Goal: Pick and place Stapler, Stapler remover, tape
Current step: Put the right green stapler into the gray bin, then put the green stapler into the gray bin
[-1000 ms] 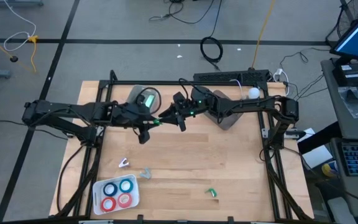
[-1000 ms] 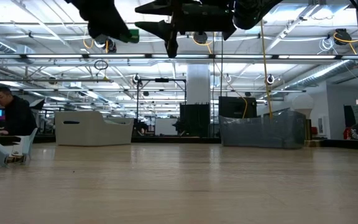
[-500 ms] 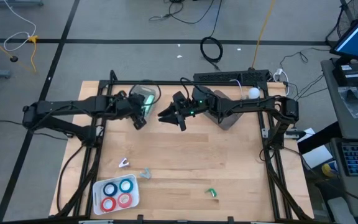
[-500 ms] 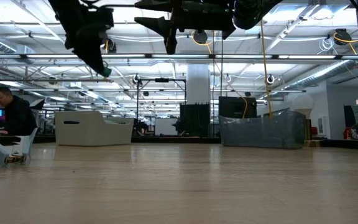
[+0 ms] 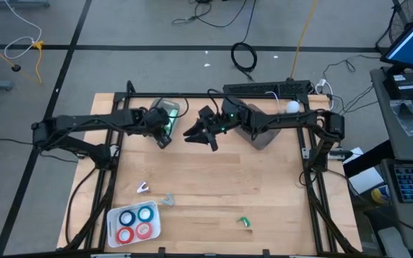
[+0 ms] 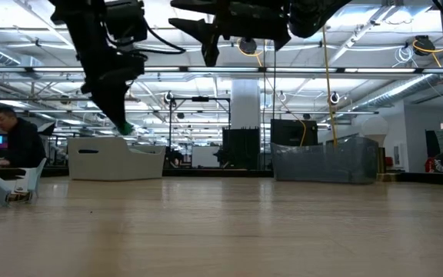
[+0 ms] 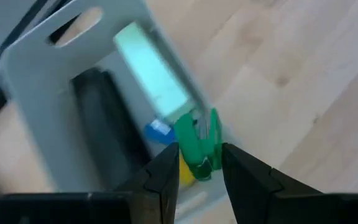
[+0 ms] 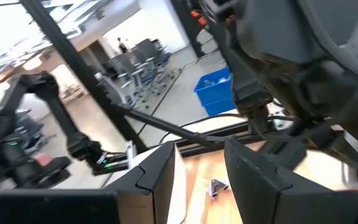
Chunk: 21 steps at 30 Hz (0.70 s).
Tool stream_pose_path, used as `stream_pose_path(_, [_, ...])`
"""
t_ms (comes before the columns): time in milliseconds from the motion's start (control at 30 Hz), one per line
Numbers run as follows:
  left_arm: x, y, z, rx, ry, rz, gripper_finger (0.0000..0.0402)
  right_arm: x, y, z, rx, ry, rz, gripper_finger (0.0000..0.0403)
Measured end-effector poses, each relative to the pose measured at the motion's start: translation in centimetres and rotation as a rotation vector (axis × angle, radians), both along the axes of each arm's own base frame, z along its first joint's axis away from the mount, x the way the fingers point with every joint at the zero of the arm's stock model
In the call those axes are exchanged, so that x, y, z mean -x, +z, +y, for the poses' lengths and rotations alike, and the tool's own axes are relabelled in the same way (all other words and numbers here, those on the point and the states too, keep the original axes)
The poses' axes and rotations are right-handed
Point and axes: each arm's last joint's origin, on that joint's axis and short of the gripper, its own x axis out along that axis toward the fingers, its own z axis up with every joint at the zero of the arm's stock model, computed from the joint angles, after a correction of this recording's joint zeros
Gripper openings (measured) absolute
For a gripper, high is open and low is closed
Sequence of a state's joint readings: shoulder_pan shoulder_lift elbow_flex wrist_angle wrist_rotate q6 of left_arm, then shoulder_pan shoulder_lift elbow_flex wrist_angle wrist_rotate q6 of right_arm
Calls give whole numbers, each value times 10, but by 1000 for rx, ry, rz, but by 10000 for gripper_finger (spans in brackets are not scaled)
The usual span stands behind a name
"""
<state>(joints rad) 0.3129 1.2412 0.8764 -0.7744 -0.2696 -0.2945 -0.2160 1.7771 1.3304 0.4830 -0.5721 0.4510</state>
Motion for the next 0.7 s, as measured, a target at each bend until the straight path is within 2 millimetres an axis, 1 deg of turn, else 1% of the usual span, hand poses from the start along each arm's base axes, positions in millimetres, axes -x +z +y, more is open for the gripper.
stream_pose_path(200, [1,-15,2,40,-12,-49,122,3,-1,-8,-14,60,15,130])
stream_pose_path(367, [9,-27,5,70,11,-18,122,4,-4,-13,-24,48,49,130])
stream_pose_path(500, [12,-31,8,90,23,-14,122,5,-4,-15,-22,44,47,130])
stream_pose_path(700, [12,-27,12,90,23,-57,122,5,-4,-16,-12,42,43,130])
